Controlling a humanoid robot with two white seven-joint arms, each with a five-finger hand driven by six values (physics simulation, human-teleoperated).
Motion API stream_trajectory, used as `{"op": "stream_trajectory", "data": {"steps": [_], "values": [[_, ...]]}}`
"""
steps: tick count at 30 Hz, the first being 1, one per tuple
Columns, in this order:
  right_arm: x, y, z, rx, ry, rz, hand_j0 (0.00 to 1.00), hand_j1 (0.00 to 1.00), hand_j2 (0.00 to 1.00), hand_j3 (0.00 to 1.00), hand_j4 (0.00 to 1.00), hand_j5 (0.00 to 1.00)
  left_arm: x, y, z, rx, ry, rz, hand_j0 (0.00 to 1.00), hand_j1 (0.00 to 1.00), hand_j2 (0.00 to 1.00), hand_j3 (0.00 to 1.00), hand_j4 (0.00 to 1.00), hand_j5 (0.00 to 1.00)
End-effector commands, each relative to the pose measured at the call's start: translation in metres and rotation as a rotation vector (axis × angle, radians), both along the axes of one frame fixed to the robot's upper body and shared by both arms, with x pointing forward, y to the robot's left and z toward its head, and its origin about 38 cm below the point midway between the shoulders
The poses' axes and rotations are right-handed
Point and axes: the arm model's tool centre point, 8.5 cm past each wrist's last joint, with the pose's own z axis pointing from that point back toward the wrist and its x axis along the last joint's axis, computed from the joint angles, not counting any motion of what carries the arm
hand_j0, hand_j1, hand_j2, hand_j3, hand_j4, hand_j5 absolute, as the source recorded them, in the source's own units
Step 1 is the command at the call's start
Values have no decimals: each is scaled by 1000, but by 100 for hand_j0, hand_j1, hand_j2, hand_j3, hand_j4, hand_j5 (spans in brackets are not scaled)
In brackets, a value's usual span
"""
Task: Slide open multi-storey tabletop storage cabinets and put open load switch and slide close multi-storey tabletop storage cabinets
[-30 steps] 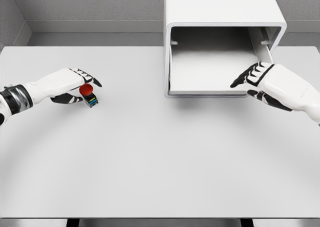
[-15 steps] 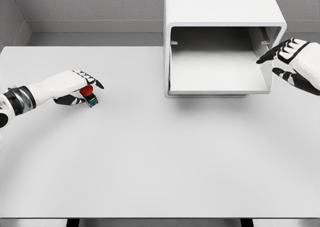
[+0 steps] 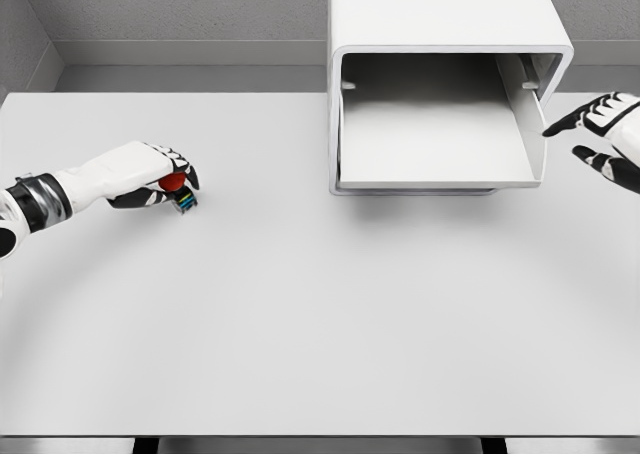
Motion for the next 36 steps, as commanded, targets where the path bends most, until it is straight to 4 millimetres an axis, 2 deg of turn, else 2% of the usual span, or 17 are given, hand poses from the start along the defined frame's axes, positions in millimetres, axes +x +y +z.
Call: {"op": "stream_trajectory", "data": {"steps": [1,4,11,16,22,24,25,36], "values": [[2,-9,-5,7,20,-24,57,57,57,57,57,57,0,1,3,-11,-6,4,46,46,46,46,46,46],[2,-11,-6,3,26,-31,56,56,56,56,56,56,0,-3,10,-10,-27,-8,45,45,45,45,45,45],[0,-15,-11,-29,65,-34,46,46,46,46,46,46,-3,-9,20,-8,-60,-29,43,43,43,43,43,43],[-1,-20,-13,-47,79,-41,45,45,45,45,45,45,-6,-15,31,-10,-94,-51,42,42,42,42,42,42],[-8,-18,-27,-74,115,-40,51,51,51,51,51,51,-10,-20,42,-19,-130,-67,42,42,42,42,42,42],[-10,-19,-33,-83,128,-44,51,51,51,51,51,51,-11,-25,47,-21,-146,-79,42,42,42,42,42,42],[-12,-20,-35,-85,135,-45,51,51,51,51,51,51,-14,-34,50,-34,-162,-97,42,42,42,42,42,42],[-25,-22,-63,-112,207,-57,51,51,51,51,51,51,-27,-52,65,-65,-217,-154,43,43,43,43,43,43]]}}
